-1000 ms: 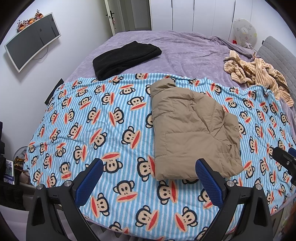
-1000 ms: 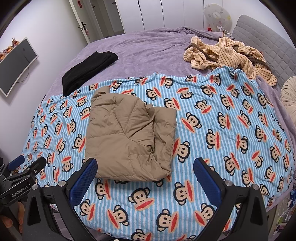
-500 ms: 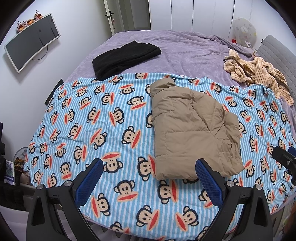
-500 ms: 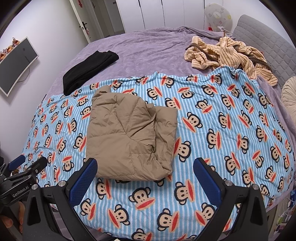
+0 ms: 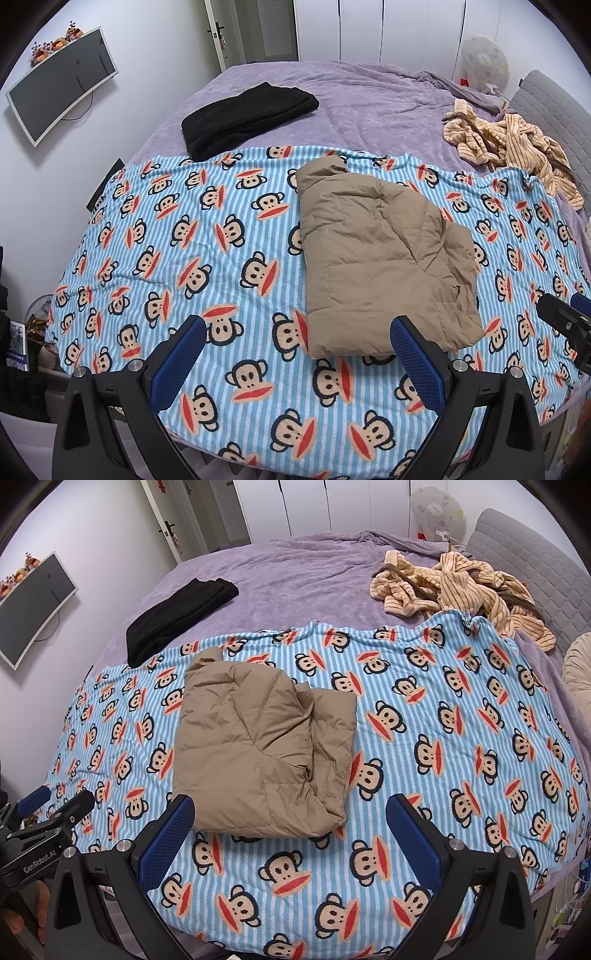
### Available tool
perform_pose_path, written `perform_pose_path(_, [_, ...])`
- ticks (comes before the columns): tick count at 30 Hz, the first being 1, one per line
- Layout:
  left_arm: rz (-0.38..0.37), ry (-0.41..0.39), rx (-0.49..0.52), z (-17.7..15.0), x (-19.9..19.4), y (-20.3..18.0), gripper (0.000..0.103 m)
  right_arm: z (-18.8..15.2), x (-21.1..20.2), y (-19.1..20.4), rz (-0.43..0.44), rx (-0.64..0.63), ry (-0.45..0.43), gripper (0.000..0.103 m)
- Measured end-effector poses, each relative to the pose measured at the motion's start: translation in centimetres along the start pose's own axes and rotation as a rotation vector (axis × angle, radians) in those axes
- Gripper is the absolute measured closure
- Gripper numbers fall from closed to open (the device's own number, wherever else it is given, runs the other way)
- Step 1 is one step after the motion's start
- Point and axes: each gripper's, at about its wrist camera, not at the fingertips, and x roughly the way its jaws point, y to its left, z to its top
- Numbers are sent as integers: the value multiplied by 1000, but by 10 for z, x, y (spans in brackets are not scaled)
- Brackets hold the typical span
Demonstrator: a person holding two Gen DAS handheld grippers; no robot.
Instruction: Fold large clothes
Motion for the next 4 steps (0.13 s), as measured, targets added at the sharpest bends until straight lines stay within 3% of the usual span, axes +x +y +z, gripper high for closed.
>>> perform_pose_path(4, [-1, 0, 0, 0, 0, 0, 3, 1, 1, -1, 0, 0, 0, 0])
